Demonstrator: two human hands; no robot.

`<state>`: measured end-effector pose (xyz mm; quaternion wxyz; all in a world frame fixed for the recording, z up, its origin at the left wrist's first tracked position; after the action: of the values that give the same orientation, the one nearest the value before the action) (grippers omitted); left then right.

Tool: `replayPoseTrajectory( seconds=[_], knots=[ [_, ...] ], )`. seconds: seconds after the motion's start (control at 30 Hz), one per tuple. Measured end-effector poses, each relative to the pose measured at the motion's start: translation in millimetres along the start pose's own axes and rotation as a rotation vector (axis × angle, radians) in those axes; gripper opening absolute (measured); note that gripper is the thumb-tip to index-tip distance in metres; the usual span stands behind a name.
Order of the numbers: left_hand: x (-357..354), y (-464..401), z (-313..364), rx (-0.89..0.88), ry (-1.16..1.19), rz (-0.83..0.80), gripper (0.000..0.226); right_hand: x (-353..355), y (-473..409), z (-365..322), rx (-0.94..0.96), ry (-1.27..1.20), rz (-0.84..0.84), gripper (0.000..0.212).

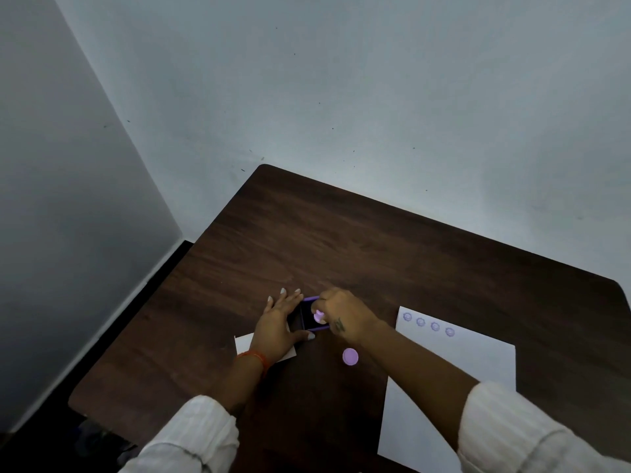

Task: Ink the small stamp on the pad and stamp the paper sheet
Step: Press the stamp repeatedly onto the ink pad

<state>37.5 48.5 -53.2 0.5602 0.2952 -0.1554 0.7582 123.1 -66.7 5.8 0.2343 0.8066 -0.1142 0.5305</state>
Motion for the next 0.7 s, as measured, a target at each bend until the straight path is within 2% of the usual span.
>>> replayPoseTrajectory(
  seconds=[0.13,0.3,0.4,0.5,0.57,0.7],
  knots=[
    [0.5,-0.2,-0.2,0.006,-0.010,-0.004,0.083,-9.0,8.9,-9.7,-0.132,-0.103,0.132,0.022],
    [0.7,0.6,0.1,0.004,-0.012,-0.016,0.083,12.9,9.5,6.1,-0.272,-0.363,0.113,0.022],
    [0.3,-0.6,-1.0,0.000,-0.009,-0.012,0.083,6.6,10.8,12.9,-0.245,-0.179,-0.008,0.026],
    [-1.0,-1.6,-4.0,0.000,-0.020,-0.011,0.084,-3.9,14.1,10.4,-0.138,-0.008,0.038,0.028],
    [-1.8,-1.4,-5.5,-0.002,-0.023,-0.007,0.084,-8.3,14.0,10.0,-0.141,0.003,0.085,0.027],
    [-2.8,-1.9,-5.9,-0.007,-0.030,-0.004,0.083,-11.1,13.5,9.5,-0.258,-0.133,0.169,0.021]
  ],
)
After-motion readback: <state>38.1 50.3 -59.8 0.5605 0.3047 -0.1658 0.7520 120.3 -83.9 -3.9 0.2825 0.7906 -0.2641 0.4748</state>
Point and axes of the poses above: each hand's wrist, its own y-axis away from the middle knuckle, its own x-axis out of the back of the hand, z = x × y, the point moved 3 cm from there along -y, towards the middle knuckle, and after that the axes turned 1 degree about z, right-handed, at the moved point
